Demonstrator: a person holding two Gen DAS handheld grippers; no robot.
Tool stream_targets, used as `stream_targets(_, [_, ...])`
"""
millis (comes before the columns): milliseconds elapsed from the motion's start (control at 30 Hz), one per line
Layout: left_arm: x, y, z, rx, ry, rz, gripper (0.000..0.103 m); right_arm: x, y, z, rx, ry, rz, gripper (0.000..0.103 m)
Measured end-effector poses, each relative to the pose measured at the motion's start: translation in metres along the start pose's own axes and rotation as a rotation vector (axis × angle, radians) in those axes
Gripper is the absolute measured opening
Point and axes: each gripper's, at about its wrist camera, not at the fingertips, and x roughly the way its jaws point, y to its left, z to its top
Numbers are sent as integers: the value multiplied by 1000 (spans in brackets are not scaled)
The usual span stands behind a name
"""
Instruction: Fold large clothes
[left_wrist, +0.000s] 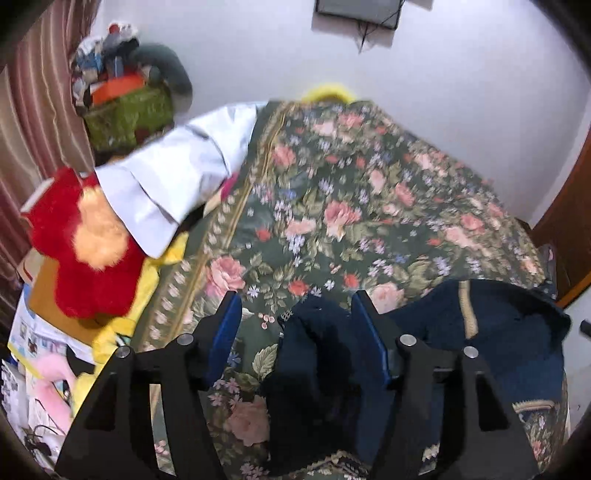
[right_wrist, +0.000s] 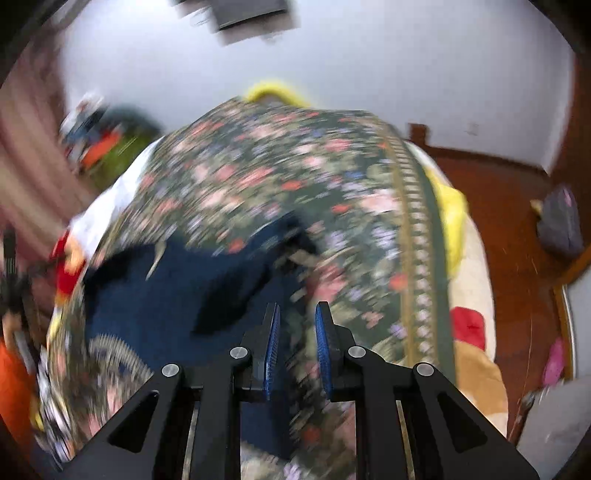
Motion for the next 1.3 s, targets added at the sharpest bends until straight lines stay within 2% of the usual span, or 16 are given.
stream_targets(200, [-4,-31,-37,128,96,-68,64,24,63,-33,-168,54,10,15])
stream_targets(300, [11,-51,-61,175,163,-120,65,45,82,-39,-186,68,4,15])
stream_targets(433, [46,-88,-78,248,244,-128,65,73,98,-27,-188,71,2,15])
stream_targets(567, [74,-117,-56,308,195,-72,65,99,108,6,-225,69,-52,15])
stream_targets(667, [85,-119,-19,264,140,-22,65,105,102,34,-215,25,-113,15])
stream_targets(800, [70,-103,14,209,43,28,65,79,90,55,-171,-106,-220,15])
stream_targets(833, [61,-97,20,203,16,29,65,70,87,56,-164,-131,-220,15])
stream_targets(900, [48,-87,23,179,7,20,65,57,82,57,-143,-125,-172,15])
stream_targets(1033, [24,-83,5,209,44,-36,65,47,89,35,-173,-46,-83,15])
stream_targets(1167, [6,-100,-32,294,78,-111,65,47,110,-10,-275,-4,-65,15])
stream_targets(1300, [9,-120,-65,298,157,-201,65,60,124,-43,-312,60,-64,15])
